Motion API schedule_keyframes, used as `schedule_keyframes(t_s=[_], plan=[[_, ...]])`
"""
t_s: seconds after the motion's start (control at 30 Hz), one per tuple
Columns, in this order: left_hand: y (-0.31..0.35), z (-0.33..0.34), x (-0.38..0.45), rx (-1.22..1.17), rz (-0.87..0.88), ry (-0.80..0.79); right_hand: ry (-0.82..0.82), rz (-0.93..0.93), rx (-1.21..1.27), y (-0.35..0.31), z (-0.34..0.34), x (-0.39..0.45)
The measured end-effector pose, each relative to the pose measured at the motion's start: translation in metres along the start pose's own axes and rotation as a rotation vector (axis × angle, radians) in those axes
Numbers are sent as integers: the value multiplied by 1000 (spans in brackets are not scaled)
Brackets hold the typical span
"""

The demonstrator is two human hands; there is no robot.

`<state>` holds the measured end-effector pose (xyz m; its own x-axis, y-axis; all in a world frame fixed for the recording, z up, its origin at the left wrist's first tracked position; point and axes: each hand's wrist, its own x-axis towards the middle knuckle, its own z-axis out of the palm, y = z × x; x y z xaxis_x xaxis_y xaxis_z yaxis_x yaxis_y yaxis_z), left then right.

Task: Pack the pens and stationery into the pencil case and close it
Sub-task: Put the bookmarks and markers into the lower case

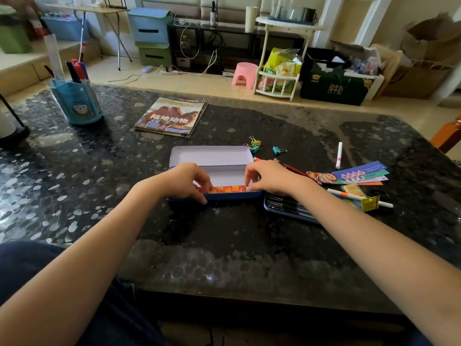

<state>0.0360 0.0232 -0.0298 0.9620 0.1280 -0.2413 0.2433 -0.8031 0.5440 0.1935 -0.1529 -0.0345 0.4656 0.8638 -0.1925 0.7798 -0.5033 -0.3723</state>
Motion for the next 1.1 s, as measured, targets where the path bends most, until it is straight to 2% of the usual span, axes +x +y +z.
schedule_keyframes(t_s=[0.1, 0.17, 0.27, 0.33, 0.37, 0.4, 0.47, 0.53, 0.63, 0.73, 0.8, 0.93, 1.1], plan=[[4, 3, 1, -14, 24, -25, -55, 4, -31, 2, -5, -6], [7, 5, 2, -4, 43, -27, 6, -21, 28, 6, -9, -12], [11, 3, 2, 13, 40, -37, 403, -3, 185, 26, -21, -21], [12, 3, 2, 1, 32, -22, 584, 148, 118, 53, -32, -28], [13, 3, 3, -16, 26, 6, 577, 258, 5, 70, -36, -31], [13, 5, 4, -28, 15, 44, 495, 368, -125, 87, -39, -35], [14, 7, 8, -10, -7, 116, 255, 482, -257, 115, -41, -41], [14, 8, 11, 18, -16, 139, 110, 489, -166, 132, -44, -44], [14, 8, 11, 42, -9, 132, 36, 487, 33, 137, -59, -49], [16, 8, 10, 41, -5, 137, -88, 511, 30, 140, -67, -51], [17, 8, 9, 42, 0, 137, -111, 502, -12, 139, -64, -50], [18, 9, 7, 60, 22, 100, -45, 446, -5, 139, -59, -49], [21, 8, 6, 72, 27, 95, -77, 469, -47, 131, -61, -49]])
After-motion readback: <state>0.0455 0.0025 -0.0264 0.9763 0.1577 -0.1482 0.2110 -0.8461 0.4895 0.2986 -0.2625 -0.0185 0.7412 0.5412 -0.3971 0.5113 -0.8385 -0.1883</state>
